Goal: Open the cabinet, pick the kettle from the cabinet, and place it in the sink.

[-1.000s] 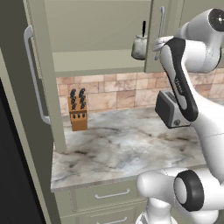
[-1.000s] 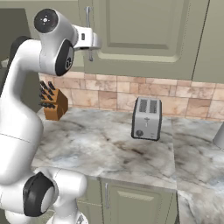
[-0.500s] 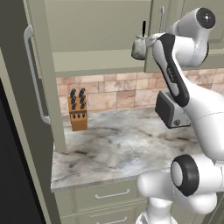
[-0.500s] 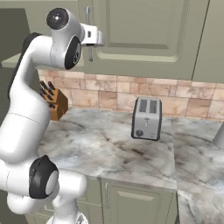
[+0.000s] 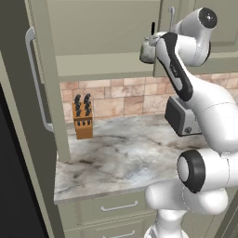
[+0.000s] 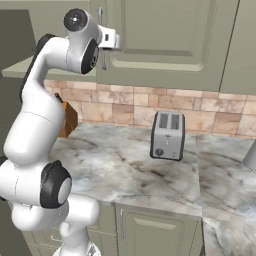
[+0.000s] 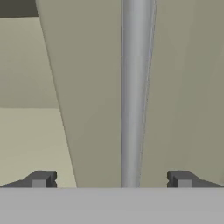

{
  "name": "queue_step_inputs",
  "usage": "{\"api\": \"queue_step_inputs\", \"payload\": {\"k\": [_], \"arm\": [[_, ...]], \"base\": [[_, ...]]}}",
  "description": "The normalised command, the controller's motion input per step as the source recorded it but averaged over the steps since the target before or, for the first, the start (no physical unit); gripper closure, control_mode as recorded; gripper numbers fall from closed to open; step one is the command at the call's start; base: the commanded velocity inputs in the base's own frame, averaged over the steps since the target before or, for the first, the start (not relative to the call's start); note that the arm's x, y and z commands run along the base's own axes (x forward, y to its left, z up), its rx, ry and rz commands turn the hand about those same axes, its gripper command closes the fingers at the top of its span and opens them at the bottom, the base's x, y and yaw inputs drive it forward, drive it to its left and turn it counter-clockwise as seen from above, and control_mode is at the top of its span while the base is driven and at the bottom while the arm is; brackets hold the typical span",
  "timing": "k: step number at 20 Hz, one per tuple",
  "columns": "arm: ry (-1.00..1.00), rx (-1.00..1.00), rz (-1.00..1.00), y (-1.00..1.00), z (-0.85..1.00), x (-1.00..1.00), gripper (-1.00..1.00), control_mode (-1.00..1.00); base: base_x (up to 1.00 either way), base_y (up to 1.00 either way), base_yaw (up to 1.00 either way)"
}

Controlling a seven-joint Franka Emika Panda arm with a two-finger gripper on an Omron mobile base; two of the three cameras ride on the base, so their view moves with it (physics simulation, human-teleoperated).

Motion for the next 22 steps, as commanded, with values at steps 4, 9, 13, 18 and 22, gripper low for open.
{"api": "queue_step_inputs", "payload": {"k": [4,9,13,18,22], "arm": [[0.00,0.02,0.00,0.01,0.00,0.44,-1.00,-1.00],[0.00,0.02,0.00,0.00,-0.01,0.43,-1.00,-1.00],[0.00,0.00,0.00,0.03,-0.05,0.41,1.00,-1.00],[0.00,0.00,0.00,0.01,-0.10,0.25,1.00,-1.00],[0.00,0.00,0.00,0.00,-0.07,0.07,1.00,-1.00]], "base": [[0.00,0.00,0.00],[0.00,0.00,0.00],[0.00,0.00,0.00],[0.00,0.00,0.00],[0.00,0.00,0.00]]}}
